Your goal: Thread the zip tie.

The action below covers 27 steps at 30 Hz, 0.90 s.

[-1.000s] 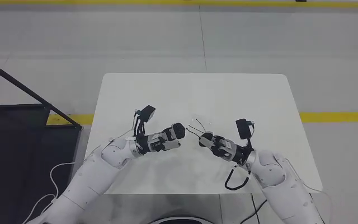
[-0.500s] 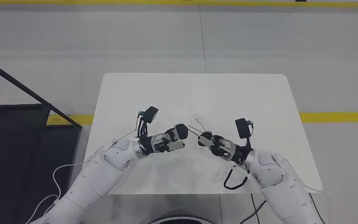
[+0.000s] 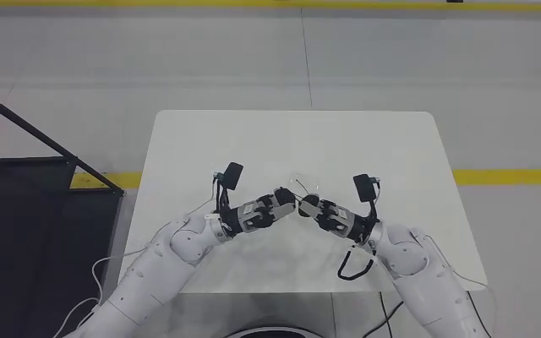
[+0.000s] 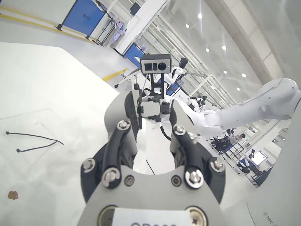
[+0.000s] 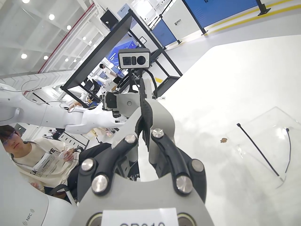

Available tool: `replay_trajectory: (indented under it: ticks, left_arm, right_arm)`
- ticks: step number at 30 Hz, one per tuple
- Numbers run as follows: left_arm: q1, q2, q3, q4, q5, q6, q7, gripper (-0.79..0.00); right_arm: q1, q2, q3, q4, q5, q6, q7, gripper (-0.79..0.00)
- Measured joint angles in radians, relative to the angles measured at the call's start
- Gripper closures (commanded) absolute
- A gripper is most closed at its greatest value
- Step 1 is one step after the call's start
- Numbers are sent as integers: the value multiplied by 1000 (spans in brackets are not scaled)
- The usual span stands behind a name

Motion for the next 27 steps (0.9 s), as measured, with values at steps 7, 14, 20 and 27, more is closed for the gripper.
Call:
replay_trajectory:
  ticks: [7,14,20,27]
  left_arm:
    - [14,-12,-10,9,53,4,63,-317]
    - [16,-20,-14,18,63,2,69,-302]
    - [15,-30,-10,22,60,0,79,-265]
    - [13,-44,-8,33,70,5,114,-206]
  right_arm:
    - [8,-1,-1,8,23,10,10,0]
    - [9,-2,1,11,38,14,16,0]
    - [11,-3,-2,10,39,21,28,0]
    - [14,-4,-2,14,45,22,36,0]
